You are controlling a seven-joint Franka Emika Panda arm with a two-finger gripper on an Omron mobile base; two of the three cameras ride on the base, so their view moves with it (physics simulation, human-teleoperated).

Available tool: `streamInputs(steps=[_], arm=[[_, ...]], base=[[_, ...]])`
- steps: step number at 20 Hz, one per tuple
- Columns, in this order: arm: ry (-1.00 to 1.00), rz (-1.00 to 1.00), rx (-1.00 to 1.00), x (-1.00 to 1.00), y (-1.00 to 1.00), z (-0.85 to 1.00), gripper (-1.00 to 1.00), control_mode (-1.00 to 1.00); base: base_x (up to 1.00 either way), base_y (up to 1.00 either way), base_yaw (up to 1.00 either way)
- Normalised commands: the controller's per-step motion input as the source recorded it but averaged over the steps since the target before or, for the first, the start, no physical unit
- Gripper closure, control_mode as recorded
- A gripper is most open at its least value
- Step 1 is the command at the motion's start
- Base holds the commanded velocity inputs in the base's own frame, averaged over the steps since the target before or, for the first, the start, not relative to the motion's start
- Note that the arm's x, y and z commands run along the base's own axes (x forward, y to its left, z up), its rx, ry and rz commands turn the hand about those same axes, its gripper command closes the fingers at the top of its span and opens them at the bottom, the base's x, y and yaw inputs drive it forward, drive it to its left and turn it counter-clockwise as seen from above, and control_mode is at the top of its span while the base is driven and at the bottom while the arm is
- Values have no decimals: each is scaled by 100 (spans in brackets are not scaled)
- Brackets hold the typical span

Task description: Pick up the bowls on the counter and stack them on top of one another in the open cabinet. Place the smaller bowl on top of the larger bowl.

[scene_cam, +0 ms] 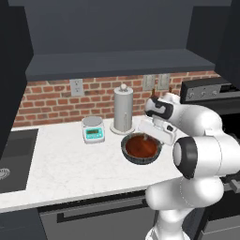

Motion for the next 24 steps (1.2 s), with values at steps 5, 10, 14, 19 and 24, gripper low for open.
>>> streamInputs(steps=[5, 10, 14, 19, 24], arm=[[-8, 1, 0, -8, -37, 2, -100, -100], [-3, 3, 0, -5, -30, -7, -100, -100], [-2, 6, -9, 0, 0, -31, -100, -100], [-1, 7, -10, 5, 12, -30, -100, -100], [0, 3, -4, 3, 16, -29, -100, -100]], base=[[0, 0, 0], [0, 0, 0], [0, 0, 0], [0, 0, 0], [0, 0, 0]])
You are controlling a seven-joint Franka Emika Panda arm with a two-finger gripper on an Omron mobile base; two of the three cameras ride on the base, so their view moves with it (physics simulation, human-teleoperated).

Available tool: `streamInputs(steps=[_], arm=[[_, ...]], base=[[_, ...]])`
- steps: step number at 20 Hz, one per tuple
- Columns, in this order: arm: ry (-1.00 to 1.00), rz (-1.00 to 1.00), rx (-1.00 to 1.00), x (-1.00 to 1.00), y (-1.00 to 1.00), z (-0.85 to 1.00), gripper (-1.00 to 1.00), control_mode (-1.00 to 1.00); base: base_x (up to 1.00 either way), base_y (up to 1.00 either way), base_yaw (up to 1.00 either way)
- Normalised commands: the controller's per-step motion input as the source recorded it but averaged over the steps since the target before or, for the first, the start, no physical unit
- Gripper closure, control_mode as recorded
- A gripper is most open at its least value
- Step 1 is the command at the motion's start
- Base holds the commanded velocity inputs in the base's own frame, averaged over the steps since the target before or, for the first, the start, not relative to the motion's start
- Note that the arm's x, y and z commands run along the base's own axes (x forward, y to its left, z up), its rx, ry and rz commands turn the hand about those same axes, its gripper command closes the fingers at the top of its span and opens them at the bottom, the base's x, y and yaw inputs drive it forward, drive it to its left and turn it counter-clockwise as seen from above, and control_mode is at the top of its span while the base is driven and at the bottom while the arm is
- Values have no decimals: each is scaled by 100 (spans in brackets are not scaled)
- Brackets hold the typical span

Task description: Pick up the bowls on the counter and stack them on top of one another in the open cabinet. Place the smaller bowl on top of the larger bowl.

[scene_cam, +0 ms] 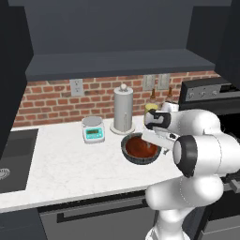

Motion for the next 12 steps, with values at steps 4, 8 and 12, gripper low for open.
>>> streamInputs(steps=[4, 8, 12], arm=[[0, 2, -1, 0, 9, -33, -100, -100], [0, 1, -1, 0, 3, -31, 100, -100], [0, 0, 0, 0, 0, -2, 100, -100]], base=[[0, 0, 0], [0, 0, 0], [0, 0, 0]])
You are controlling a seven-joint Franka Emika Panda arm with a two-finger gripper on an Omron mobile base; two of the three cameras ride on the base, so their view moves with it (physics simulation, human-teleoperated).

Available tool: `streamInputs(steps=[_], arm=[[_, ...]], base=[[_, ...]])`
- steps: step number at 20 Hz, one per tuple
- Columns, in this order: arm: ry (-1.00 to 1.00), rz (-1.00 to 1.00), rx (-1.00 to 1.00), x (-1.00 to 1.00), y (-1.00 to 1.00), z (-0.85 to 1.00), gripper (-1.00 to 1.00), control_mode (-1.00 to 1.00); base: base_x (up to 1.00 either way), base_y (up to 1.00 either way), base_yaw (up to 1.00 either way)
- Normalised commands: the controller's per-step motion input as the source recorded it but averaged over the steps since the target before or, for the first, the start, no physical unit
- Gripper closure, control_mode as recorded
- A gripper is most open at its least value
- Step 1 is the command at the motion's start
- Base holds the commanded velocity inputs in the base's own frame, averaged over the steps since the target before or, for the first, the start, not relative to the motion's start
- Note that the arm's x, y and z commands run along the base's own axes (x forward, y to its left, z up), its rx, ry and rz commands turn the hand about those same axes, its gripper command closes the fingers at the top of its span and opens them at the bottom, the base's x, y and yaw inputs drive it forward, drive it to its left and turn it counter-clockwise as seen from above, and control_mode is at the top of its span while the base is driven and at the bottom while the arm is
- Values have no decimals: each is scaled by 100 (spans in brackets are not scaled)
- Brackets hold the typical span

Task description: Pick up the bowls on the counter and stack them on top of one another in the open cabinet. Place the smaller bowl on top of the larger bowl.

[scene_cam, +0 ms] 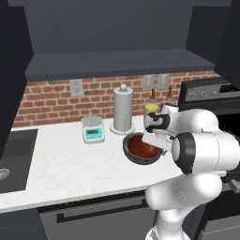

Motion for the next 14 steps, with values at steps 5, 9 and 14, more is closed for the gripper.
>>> streamInputs(steps=[5, 9, 14], arm=[[0, 0, 0, 0, 0, 0, 100, -100], [-1, 0, 0, 0, 0, 6, 100, -100], [-15, 0, 0, -38, 0, 63, 100, -100]], base=[[0, 0, 0], [0, 0, 0], [0, 0, 0]])
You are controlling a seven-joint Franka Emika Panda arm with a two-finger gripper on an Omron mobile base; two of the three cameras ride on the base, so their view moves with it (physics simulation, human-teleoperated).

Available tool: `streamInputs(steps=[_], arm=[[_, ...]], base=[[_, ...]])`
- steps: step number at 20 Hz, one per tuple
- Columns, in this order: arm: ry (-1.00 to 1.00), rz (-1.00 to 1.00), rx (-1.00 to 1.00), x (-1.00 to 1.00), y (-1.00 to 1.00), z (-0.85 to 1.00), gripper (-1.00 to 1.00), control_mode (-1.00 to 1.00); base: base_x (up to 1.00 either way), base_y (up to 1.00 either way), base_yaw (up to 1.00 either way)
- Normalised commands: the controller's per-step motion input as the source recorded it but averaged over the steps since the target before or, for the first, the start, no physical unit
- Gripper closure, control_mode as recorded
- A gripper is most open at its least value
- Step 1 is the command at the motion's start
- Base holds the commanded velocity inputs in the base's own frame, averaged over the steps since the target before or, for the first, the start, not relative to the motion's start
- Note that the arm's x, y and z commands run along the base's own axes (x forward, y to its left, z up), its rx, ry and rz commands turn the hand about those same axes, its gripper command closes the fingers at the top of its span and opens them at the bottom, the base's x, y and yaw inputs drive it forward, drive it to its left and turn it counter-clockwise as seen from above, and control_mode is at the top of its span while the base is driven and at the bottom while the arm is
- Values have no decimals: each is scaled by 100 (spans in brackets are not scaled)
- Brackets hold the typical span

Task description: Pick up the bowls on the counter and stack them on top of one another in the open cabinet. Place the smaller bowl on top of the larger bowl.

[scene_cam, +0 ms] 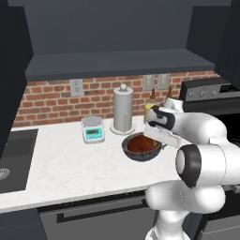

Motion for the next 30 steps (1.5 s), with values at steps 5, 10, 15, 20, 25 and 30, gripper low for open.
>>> streamInputs(steps=[5, 10, 15, 20, 25, 30], arm=[[-17, -3, 0, -66, 0, 100, 100, -100], [-17, -2, 0, -67, 0, 100, 100, -100], [-21, -3, 0, -55, 0, 100, 100, -100], [-22, -6, 9, -28, 0, 100, 100, -100], [-25, -9, 17, -4, 0, 100, 100, -100], [-24, -13, 14, -2, 1, 100, 100, -100]], base=[[0, 0, 0], [0, 0, 0], [0, 0, 0], [0, 0, 0], [0, 0, 0], [0, 0, 0]])
